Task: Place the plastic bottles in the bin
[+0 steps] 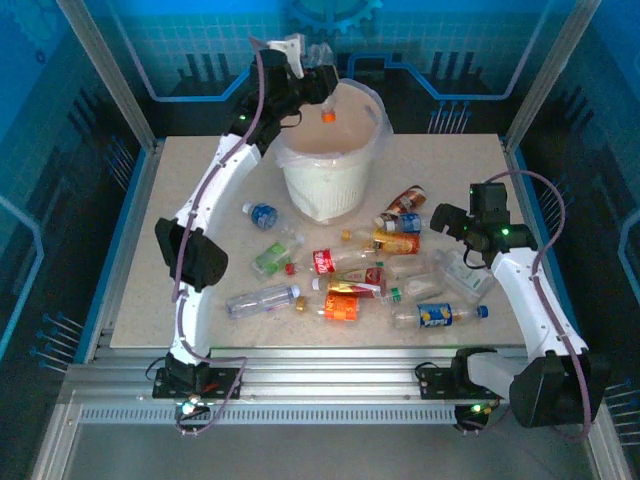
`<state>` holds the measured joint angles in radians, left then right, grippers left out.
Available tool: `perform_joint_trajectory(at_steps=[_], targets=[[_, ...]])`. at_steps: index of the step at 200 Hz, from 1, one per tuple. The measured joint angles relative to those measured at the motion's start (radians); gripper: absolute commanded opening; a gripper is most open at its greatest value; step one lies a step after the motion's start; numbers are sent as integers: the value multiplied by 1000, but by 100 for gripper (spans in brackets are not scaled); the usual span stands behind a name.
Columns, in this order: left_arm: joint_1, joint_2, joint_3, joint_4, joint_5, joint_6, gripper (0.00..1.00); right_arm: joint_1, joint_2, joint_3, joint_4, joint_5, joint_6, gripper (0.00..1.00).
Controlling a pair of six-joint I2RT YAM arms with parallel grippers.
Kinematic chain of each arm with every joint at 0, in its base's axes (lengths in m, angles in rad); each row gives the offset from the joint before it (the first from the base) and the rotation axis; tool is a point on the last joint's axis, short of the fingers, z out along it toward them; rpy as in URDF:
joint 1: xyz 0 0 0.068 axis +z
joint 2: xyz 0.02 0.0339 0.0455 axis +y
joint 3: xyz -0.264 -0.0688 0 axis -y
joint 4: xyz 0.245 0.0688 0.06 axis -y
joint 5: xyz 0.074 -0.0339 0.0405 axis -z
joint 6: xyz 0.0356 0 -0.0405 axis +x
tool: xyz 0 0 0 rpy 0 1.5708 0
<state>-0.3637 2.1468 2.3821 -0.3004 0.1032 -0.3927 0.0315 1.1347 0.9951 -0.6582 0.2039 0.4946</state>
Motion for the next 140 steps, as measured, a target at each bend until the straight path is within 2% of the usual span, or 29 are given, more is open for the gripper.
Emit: perform_joint_trajectory(at_steps=[33,100,140], targets=[[-13,50,3,-64,23,44,41,0,-14,2,-39,16,23,100],[-14,132,15,-167,27,149,41,0,-61,6,-95,51,72,100],[-14,161,18,-194,34,172,47,0,-61,5,-127,70,109,100]])
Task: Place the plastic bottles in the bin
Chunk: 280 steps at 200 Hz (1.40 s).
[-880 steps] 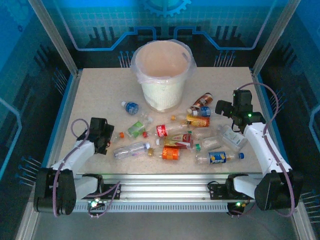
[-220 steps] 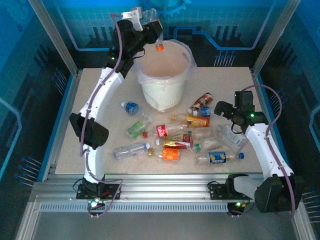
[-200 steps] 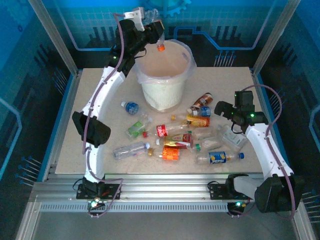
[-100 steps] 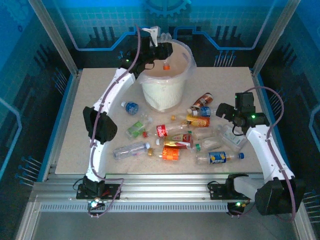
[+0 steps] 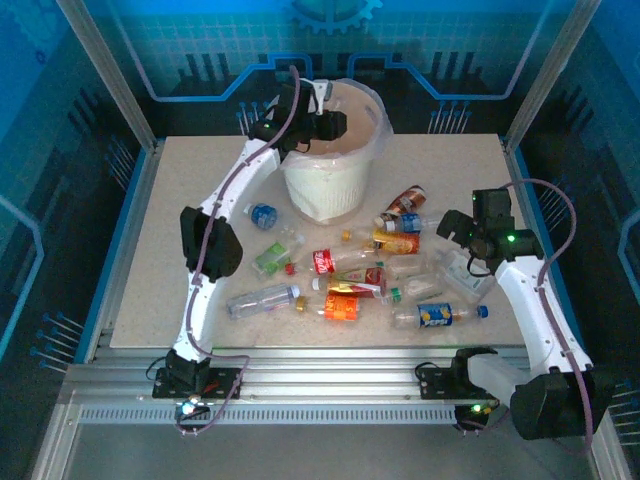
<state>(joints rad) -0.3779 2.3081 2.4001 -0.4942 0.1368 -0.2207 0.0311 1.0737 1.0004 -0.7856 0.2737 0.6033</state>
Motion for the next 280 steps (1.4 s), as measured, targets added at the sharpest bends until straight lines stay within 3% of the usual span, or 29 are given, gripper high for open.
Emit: perform_joint_trajectory(at_steps=[75,102,176,280], targets=[[0,36,4,-1,0,14,54,-13,-31,-55,-77,38,76,100],[0,36,12,0,0,15,60,-22,-54,-77,-109,37,97,100],[0,36,36,-17,1,14,99,-49,-104,-131,-169,20,120,100],[0,-60,102,-57,3,14,99,-78,-207,-237,-238,-190,155,100]])
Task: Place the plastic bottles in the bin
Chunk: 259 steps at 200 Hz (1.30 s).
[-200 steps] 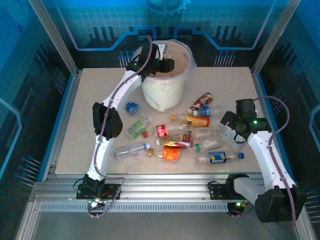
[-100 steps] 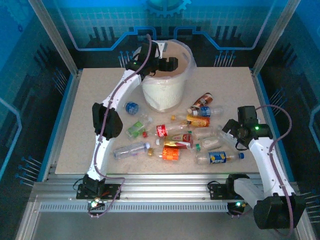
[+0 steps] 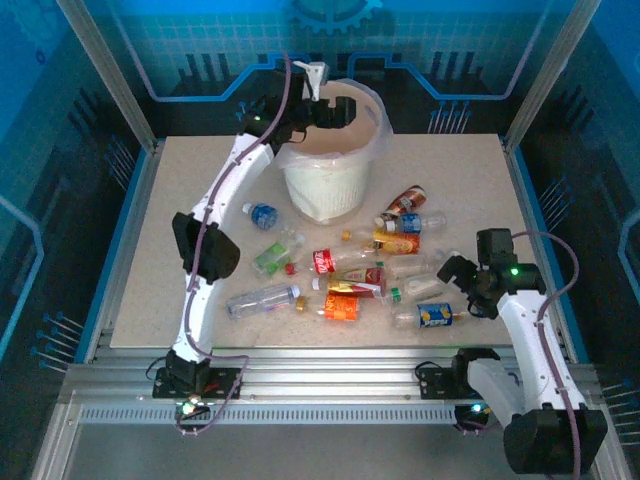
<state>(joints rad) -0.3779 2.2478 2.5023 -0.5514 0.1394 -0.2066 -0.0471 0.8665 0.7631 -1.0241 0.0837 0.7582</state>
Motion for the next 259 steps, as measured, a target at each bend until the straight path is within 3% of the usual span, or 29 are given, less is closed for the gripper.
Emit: perform_joint_trajectory(at_steps=[22,45,97,141,168,212,259], targets=[[0,-97,-60,2,0,0,99,0,-26,-19,-25,-49,11,100],[-3,-268,-234,35,0,0,99,3,-38,-35,-45,-84,29,100],[-81,-734,-867,283,-15,10,99,50,-41,-73,-64,-144,80,99],[-252,-1014,-1363,513,-108,84,99,89,-34,-100,-66,-166,119,96],[-396,-1098,-1579,587,-167,183,99,102,-34,-135,-50,-178,141,95],[-649,-1109,-1775,627,-257,393,99,119,-34,-162,-23,-196,163,93],[-723,-1077,-1897,647,-324,502,99,140,-19,-193,27,-207,185,93]])
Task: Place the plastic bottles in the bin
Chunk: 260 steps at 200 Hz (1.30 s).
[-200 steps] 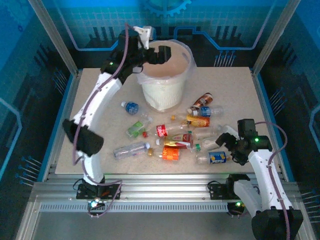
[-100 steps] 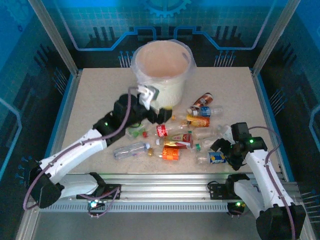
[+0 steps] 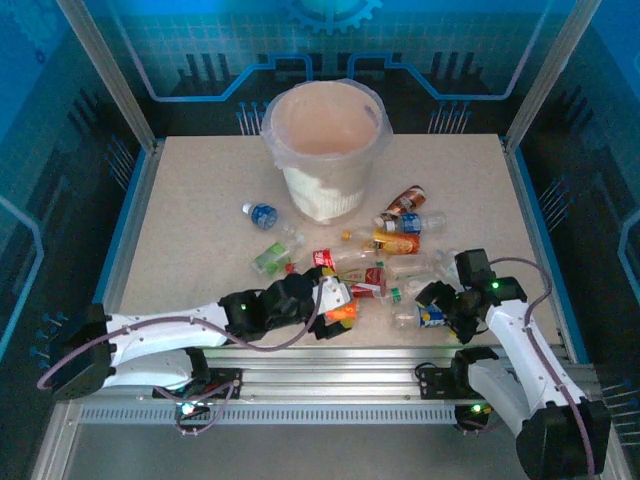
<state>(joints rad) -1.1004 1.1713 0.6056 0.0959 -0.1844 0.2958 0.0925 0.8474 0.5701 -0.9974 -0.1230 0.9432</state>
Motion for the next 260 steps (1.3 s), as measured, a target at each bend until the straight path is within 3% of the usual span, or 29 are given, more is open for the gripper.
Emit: perform_joint_trajectory(at_steps=[137,213,260], targets=[[-19,223,-56,186,-206,81,99,71,94,-45,164,-12,82,89],[-23,244,-72,227,-252,81,99,105,115,-70,222,10,111,92],[-23,247,-72,233,-276,81,99,113,115,-86,254,18,131,85]])
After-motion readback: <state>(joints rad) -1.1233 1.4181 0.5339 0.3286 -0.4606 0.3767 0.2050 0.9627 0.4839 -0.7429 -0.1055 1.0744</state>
